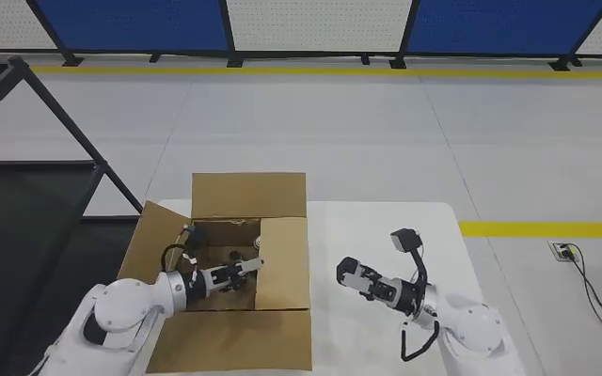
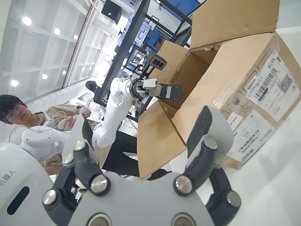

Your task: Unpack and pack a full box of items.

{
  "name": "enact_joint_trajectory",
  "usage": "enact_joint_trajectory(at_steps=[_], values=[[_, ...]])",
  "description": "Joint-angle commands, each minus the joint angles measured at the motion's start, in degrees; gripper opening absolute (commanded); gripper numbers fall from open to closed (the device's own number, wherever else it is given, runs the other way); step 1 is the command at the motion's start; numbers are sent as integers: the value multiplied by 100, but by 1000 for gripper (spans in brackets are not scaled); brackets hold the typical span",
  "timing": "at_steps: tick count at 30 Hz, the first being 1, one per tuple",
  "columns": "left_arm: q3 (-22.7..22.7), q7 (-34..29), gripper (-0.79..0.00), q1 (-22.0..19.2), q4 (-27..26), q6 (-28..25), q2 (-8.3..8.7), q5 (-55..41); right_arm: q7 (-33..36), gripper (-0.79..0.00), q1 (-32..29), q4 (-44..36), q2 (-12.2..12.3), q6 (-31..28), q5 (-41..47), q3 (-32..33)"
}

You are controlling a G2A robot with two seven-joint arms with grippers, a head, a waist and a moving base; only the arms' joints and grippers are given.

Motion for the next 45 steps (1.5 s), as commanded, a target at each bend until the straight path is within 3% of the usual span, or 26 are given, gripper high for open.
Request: enact_joint_trajectory(at_steps=[1, 7, 11, 20, 24, 36, 45], values=[[230, 94, 0, -170, 199, -45, -50, -45, -22, 0, -47, -40, 25, -23, -2, 2], [777, 277, 0, -548, 604, -110, -197, -178, -106, 0, -173, -156, 93, -44, 2, -44], [885, 415, 0, -730, 713, -156, -254, -276, -119, 0, -213, -190, 132, -76, 25, -120], [501, 650, 0, -609, -75, -143, -212, -424, -177, 0, -151, -205, 207, -314, 202, -289], [548, 855, 0, -624, -344, -101, -245, -530, -113, 0, -166, -354, 251, -400, 174, -346], [1450, 1479, 0, -1253, -255, -97, -534, -692, 357, 0, -859, -1434, 462, -762, 467, -133], [2303, 1655, 0, -1930, 440, -82, -864, -795, -320, 0, -987, -1790, 518, -573, -40, -260]])
